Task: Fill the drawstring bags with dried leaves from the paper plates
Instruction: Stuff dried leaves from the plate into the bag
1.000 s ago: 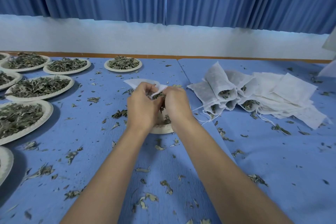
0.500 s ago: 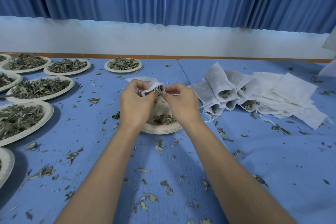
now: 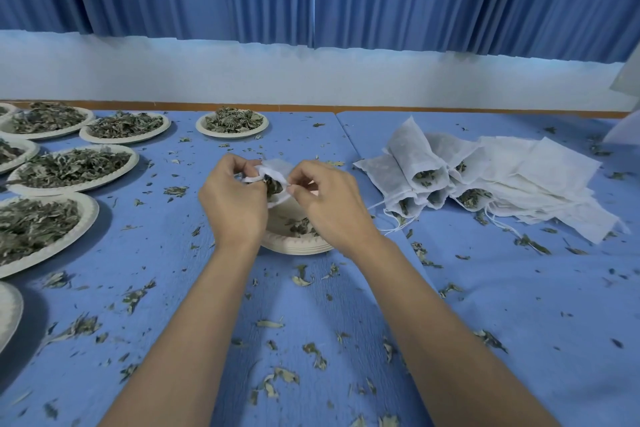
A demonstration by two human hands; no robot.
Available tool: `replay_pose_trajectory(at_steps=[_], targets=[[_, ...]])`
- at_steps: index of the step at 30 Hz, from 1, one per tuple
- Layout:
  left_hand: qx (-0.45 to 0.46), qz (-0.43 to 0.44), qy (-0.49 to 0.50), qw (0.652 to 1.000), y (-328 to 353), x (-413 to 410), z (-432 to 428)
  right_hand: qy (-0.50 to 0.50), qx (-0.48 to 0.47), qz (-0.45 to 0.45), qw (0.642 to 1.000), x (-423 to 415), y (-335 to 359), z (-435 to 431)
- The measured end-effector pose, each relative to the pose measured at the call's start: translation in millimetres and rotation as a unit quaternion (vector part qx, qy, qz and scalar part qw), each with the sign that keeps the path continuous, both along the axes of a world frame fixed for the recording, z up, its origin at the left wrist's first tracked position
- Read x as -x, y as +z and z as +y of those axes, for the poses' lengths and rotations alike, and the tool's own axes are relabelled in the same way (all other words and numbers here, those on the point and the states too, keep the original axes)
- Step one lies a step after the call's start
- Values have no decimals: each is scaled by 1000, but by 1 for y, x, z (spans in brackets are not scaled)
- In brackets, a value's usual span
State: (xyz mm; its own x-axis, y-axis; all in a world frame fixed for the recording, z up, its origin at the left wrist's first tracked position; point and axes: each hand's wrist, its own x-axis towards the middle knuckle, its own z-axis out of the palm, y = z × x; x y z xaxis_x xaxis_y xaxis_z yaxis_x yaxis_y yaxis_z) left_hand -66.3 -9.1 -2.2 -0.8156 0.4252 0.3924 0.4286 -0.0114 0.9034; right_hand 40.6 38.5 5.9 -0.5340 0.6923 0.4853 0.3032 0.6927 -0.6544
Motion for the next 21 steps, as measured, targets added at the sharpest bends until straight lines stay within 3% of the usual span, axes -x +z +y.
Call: replay_pose_trajectory(at_steps=[3, 6, 12, 18, 21], targets=[[6, 27, 10, 1000, -1, -1, 1, 34, 28, 18, 999, -6, 0, 2], [15, 52, -25, 998, -1, -3, 4, 0, 52, 35, 998, -7, -1, 5], [40, -20, -120, 992, 5, 5, 3, -85, 80, 58, 991, 0, -4, 7], [37, -144, -212, 966, 20, 9, -4, -96, 96, 65, 989, 0, -1, 7], [44, -155, -236, 958, 22, 8, -6, -91, 92, 55, 990, -1, -2, 7]])
